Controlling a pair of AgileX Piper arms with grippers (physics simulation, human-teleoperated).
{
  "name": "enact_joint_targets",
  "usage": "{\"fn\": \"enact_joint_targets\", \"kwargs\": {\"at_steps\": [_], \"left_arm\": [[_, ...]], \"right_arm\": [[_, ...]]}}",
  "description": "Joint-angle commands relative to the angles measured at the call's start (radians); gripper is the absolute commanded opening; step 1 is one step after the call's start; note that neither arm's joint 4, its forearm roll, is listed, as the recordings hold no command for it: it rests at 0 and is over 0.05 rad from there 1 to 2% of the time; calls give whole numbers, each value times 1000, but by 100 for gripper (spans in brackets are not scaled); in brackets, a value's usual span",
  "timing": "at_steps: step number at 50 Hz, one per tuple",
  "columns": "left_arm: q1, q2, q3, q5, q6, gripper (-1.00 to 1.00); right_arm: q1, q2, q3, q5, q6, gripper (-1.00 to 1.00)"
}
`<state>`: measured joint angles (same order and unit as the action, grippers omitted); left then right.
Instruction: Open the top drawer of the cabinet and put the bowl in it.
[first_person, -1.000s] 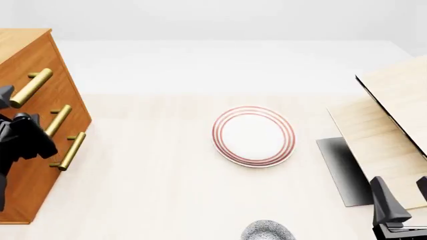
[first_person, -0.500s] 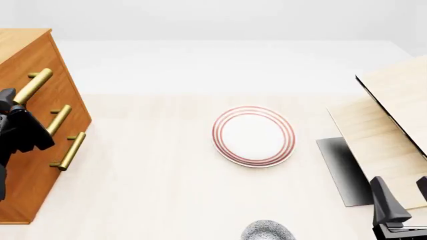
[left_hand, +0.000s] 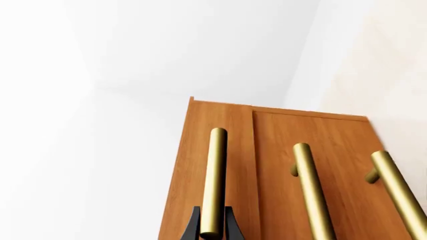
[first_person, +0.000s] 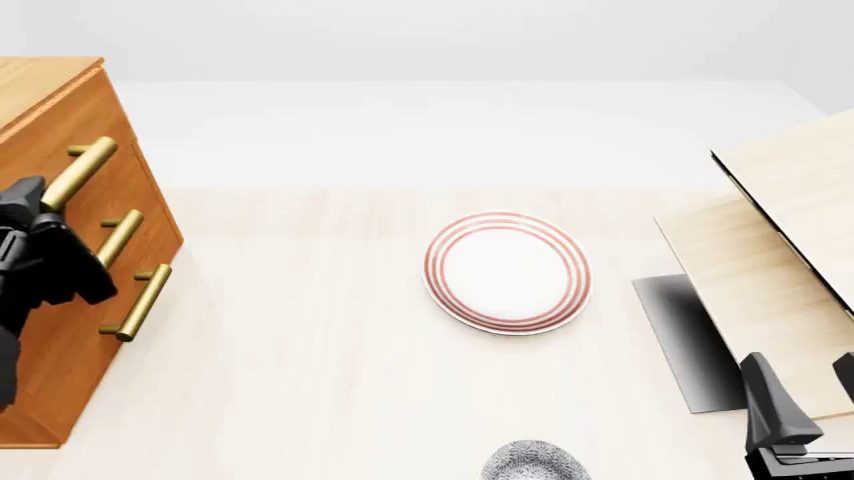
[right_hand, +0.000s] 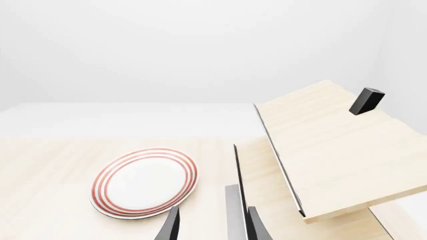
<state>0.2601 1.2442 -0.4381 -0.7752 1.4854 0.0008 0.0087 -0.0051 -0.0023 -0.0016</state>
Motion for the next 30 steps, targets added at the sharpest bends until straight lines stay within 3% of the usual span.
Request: {"fn": "enact_joint_targets", "kwargs": {"at_steps": [1, 30], "left_arm": [[-22, -26, 32, 24, 17, -100], [-142, -80, 14, 85, 7, -100]], "right_arm": [[0, -1, 1, 0, 0, 100], [0, -1, 1, 0, 1, 100]]}}
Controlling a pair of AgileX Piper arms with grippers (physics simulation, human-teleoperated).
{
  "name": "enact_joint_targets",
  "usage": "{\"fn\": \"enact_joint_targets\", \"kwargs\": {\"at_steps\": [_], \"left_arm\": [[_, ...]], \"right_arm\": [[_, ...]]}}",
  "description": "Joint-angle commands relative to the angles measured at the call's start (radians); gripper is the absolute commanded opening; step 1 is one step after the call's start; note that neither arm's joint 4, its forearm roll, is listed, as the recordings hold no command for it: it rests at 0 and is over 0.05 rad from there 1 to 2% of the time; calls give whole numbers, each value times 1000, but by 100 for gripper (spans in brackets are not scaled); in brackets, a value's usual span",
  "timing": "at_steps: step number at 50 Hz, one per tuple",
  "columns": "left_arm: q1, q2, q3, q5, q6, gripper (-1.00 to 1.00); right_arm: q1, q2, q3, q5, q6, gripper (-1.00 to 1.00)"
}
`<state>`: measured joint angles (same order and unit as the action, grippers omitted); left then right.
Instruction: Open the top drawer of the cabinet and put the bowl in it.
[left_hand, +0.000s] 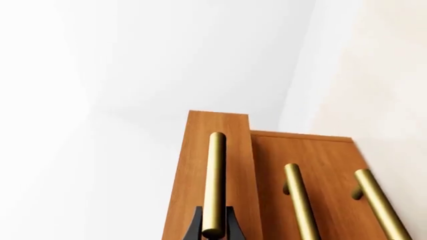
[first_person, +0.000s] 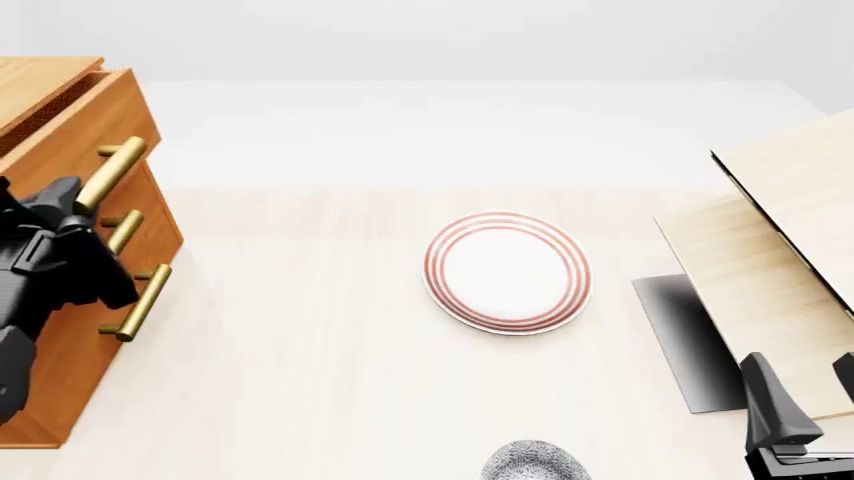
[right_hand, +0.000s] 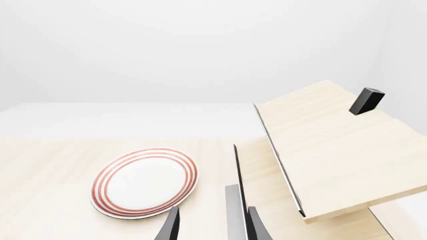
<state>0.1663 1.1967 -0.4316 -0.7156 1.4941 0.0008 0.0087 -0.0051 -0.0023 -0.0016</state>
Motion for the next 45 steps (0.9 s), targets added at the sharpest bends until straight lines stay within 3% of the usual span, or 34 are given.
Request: {"fn": "enact_joint_targets", "kwargs": {"at_steps": [1, 45], "left_arm": [[-53, -31, 8, 20, 0, -100], [-206, -115, -10, 82, -41, -100]], "right_arm": [[0, -1, 1, 0, 0, 100], [0, -1, 1, 0, 0, 100]]}}
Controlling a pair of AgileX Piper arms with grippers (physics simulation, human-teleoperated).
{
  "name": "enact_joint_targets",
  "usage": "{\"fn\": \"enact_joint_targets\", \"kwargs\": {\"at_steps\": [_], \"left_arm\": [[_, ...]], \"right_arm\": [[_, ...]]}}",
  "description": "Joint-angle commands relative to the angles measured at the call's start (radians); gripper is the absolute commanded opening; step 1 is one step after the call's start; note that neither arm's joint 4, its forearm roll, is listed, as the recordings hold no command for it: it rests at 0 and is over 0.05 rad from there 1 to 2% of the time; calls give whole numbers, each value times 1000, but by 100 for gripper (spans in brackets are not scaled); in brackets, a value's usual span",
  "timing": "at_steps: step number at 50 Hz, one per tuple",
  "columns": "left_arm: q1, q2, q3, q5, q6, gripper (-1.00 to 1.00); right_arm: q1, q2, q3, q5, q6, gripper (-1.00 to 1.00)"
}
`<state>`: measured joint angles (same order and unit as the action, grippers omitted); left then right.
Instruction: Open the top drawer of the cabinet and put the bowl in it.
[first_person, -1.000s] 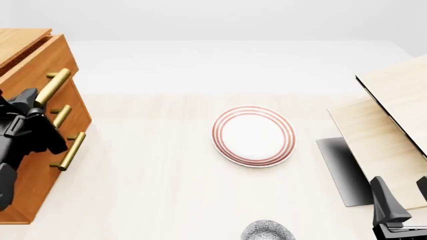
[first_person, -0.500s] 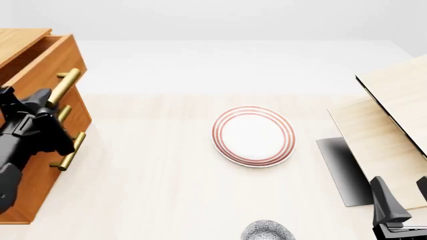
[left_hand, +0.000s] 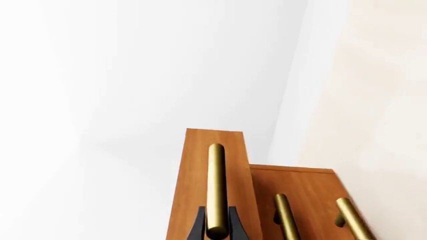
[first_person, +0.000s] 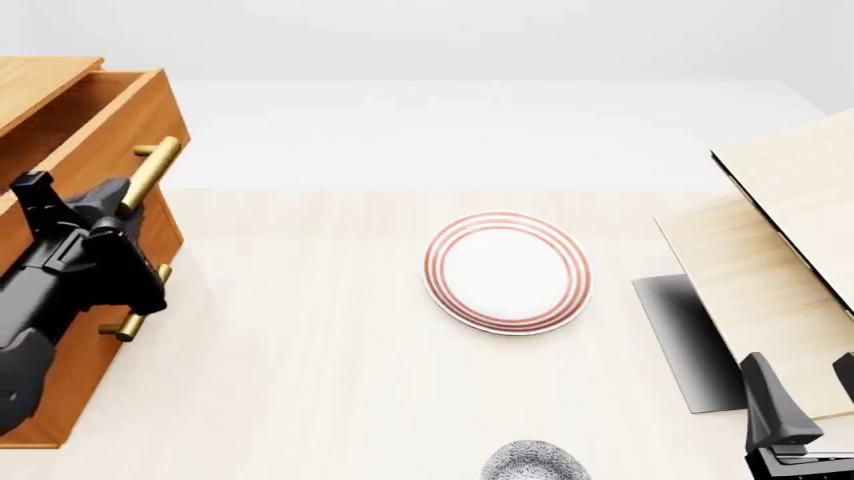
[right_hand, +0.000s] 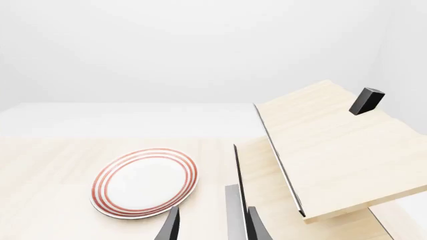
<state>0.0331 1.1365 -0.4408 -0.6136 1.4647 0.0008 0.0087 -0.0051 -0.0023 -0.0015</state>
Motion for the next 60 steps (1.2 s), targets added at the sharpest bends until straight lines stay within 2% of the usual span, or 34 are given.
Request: {"fn": "enact_joint_targets", "kwargs": {"at_steps": [1, 26, 27, 39, 55, 58, 59, 60], "left_arm": [[-75, -45, 9, -43, 2, -100], [-144, -33, 13, -61, -15, -100], [-145, -31, 14, -61, -16, 100], [-163, -44, 30, -78, -14, 100], [-215, -105, 34, -46, -24, 100], [-224, -128, 31, -20, -30, 100], [-238, -162, 2, 45, -79, 100], [-238, -163, 1, 46, -79, 100]], "right_arm": [[0, -1, 1, 0, 1, 100], [0, -1, 1, 0, 1, 100], [0, -1, 1, 0, 0, 100], [0, -1, 1, 0, 0, 100], [0, -1, 1, 0, 0, 100], [0, -1, 1, 0, 1, 100], [0, -1, 1, 0, 0, 100], [0, -1, 1, 0, 0, 100]]}}
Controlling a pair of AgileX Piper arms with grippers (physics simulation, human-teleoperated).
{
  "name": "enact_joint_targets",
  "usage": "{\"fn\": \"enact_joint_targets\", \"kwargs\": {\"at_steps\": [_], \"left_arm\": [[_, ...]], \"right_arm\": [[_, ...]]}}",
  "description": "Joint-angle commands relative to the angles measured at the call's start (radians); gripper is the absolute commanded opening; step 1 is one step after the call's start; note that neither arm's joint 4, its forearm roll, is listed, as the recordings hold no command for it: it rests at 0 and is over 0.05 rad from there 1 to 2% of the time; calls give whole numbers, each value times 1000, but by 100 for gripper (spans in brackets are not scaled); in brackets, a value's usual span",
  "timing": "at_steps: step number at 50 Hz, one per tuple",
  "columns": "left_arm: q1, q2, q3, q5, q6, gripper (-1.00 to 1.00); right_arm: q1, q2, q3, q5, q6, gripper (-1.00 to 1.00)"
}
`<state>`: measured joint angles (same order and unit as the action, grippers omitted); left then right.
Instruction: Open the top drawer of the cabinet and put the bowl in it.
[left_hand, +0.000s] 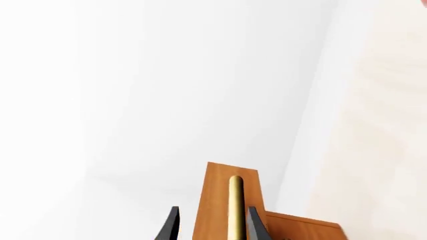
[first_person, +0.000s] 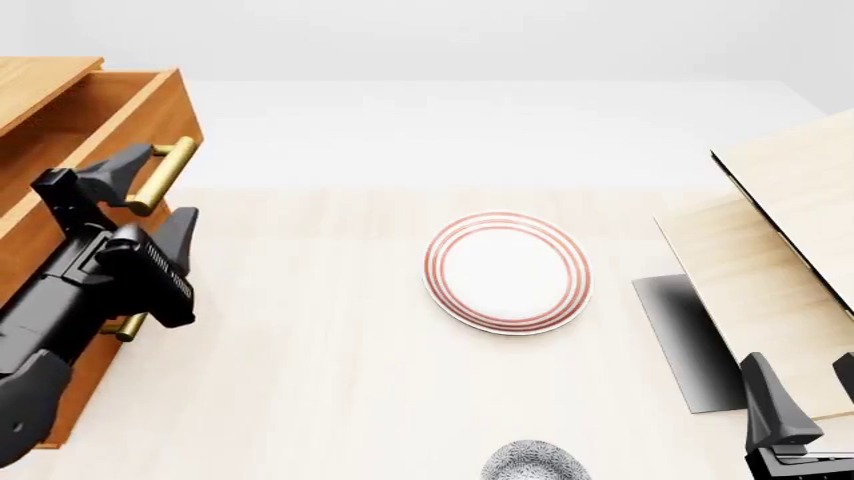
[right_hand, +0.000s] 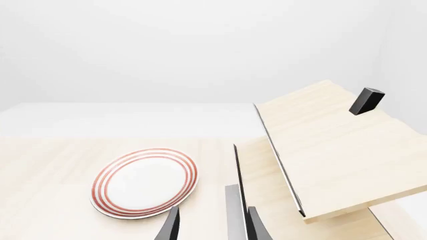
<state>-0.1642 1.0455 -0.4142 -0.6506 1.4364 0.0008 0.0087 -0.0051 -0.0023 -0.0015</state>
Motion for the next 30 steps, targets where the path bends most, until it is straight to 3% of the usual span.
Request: {"fn": "enact_joint_targets", "kwargs": {"at_steps": [1, 5, 8, 12, 14, 19, 24, 26, 27, 30], "left_arm": [[-38, -78, -17, 80, -39, 100], [-32, -164, -83, 211, -143, 100], [-16, -195, -91, 250, -186, 100], [-66, -168, -88, 240, -207, 100], [-41, -179, -129, 322, -268, 100], [-43, -201, -141, 349, -306, 100], [-35, -221, -214, 452, -372, 100], [39, -271, -191, 458, -359, 100], [-3, -259, -253, 518, -425, 100], [17, -273, -279, 563, -463, 100]], "right_arm": [[0, -1, 1, 0, 1, 100], [0, -1, 1, 0, 1, 100], [0, -1, 1, 0, 0, 100], [0, -1, 1, 0, 1, 100], [0, -1, 1, 0, 0, 100], [0, -1, 1, 0, 1, 100], [0, -1, 1, 0, 0, 100], [0, -1, 1, 0, 0, 100], [0, -1, 1, 0, 1, 100], [0, -2, 1, 0, 1, 100]]}}
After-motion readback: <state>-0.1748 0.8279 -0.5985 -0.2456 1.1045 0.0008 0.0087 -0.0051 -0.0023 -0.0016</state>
